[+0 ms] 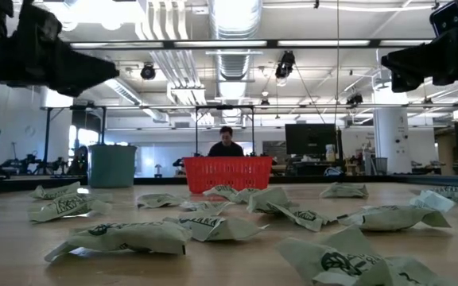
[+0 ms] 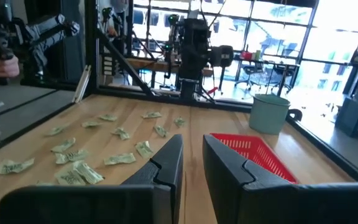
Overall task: Pick and place items into bin
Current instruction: Put the stevia packet into the red bin
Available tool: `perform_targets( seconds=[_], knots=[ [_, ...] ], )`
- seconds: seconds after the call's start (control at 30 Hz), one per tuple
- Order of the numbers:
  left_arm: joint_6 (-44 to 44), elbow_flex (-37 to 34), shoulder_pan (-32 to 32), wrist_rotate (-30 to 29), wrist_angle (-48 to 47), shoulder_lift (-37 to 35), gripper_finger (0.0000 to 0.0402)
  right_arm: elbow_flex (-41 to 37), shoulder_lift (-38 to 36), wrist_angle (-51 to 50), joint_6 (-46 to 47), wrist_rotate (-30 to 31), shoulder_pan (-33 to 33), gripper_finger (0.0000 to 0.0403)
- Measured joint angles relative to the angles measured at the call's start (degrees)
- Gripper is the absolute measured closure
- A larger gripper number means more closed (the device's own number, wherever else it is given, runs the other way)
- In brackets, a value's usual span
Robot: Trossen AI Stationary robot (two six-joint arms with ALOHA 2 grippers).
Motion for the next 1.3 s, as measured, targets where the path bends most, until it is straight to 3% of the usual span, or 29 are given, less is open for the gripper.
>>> perform_targets(
  seconds=[0.23,0.5,0.73,1.0,1.3],
  knots=[
    [-3.99,7.17,-0.07,7.26,-21.14,3.90,0.0230,0.00,1.06,-0.28,1.01,-0.31,0.01,0.0351],
    [-9.08,19.28,-0.13,6.26,-35.43,16.70,0.0230,0.00,2.88,0.13,-1.15,-0.45,0.01,0.0351],
    [-20.91,24.41,-0.17,5.99,-48.79,30.07,0.0230,0.00,5.05,-0.78,3.00,-0.44,0.01,0.0351],
    [-24.67,25.29,-0.15,6.99,-49.75,38.82,0.0230,0.00,7.82,0.19,4.57,-0.42,0.01,0.0351],
    [-25.75,24.82,-0.15,11.16,-49.67,41.10,0.0230,0.00,8.31,0.43,6.07,-0.42,0.01,0.0351]
  ],
)
